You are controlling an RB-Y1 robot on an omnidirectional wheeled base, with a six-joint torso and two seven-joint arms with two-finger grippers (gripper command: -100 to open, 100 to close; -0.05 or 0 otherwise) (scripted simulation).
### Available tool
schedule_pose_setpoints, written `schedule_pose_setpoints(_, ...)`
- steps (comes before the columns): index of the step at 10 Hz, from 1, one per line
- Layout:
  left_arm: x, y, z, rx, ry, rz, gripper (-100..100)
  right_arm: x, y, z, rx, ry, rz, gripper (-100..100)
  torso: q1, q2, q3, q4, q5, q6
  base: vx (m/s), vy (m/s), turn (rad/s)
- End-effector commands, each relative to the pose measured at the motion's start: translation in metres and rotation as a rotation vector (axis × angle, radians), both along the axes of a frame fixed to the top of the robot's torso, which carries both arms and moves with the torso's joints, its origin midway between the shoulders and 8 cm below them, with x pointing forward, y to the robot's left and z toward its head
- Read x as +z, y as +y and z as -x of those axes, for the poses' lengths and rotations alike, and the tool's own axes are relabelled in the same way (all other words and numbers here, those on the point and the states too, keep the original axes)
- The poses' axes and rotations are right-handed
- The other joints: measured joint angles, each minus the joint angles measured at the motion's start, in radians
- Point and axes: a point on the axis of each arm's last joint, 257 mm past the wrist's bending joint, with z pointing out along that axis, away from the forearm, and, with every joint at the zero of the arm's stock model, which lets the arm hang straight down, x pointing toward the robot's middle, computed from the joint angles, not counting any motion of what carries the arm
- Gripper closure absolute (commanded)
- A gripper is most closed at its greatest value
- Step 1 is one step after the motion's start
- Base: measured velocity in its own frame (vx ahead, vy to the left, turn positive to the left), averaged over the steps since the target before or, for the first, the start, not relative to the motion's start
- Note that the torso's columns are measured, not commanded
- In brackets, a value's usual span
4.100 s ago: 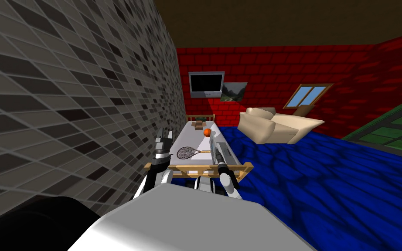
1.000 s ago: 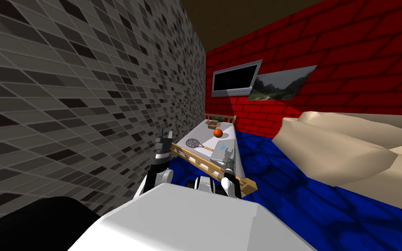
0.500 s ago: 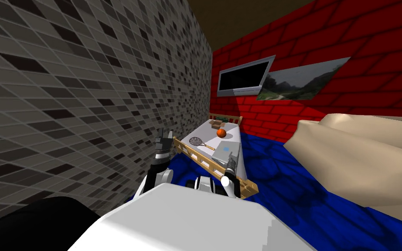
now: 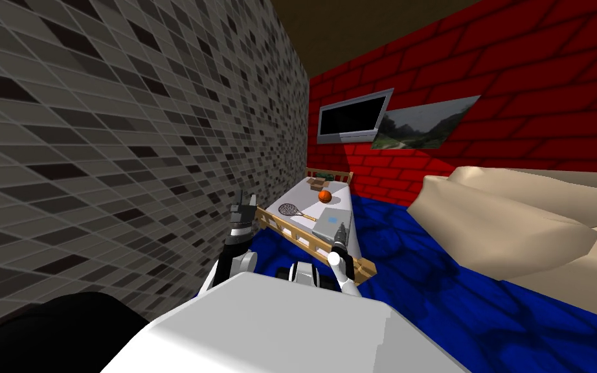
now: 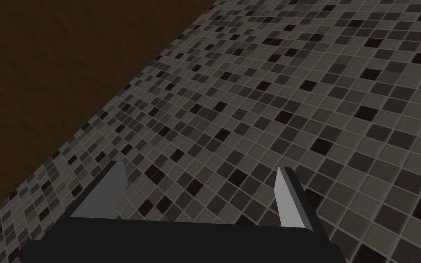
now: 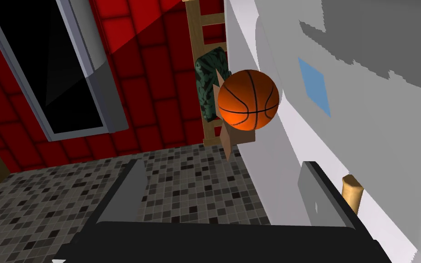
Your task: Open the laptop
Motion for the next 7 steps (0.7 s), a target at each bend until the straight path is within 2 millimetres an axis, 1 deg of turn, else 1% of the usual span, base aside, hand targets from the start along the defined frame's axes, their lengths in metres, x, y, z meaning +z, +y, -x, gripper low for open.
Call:
schedule_pose_setpoints(1, 0.000, 0.000, 0.000, 0.000, 0.000, 0.000, 0, 0.014, 0.011, -0.020, 0.034, 0.000, 0.002, -100, 0.000, 0.000, 0.000, 0.000, 0.000, 0.000, -0.059, 0.015, -0.113)
schedule_pose_setpoints(3, 0.000, 0.000, 0.000, 0.000, 0.000, 0.000, 0, 0.027, 0.020, -0.036, 0.061, -0.005, 0.004, -100, 0.001, -0.001, 0.000, 0.000, 0.000, 0.000, -0.054, 0.008, -0.122)
schedule_pose_setpoints(4, 0.000, 0.000, 0.000, 0.000, 0.000, 0.000, 0, 0.024, 0.017, -0.031, 0.050, -0.005, 0.002, -100, 0.001, -0.001, -0.001, 0.000, 0.000, 0.000, -0.024, 0.004, -0.020)
schedule_pose_setpoints(5, 0.000, 0.000, 0.000, 0.000, 0.000, 0.000, 0, 0.024, 0.018, -0.032, 0.054, -0.003, 0.004, 0, 0.001, -0.002, -0.001, -0.001, 0.000, 0.000, -0.005, 0.001, 0.004)
schedule_pose_setpoints(7, 0.000, 0.000, 0.000, 0.000, 0.000, 0.000, 0, 0.024, 0.018, -0.032, 0.054, -0.003, 0.004, 0, 0.001, -0.002, -0.001, -0.001, 0.000, 0.000, 0.000, 0.000, 0.000)
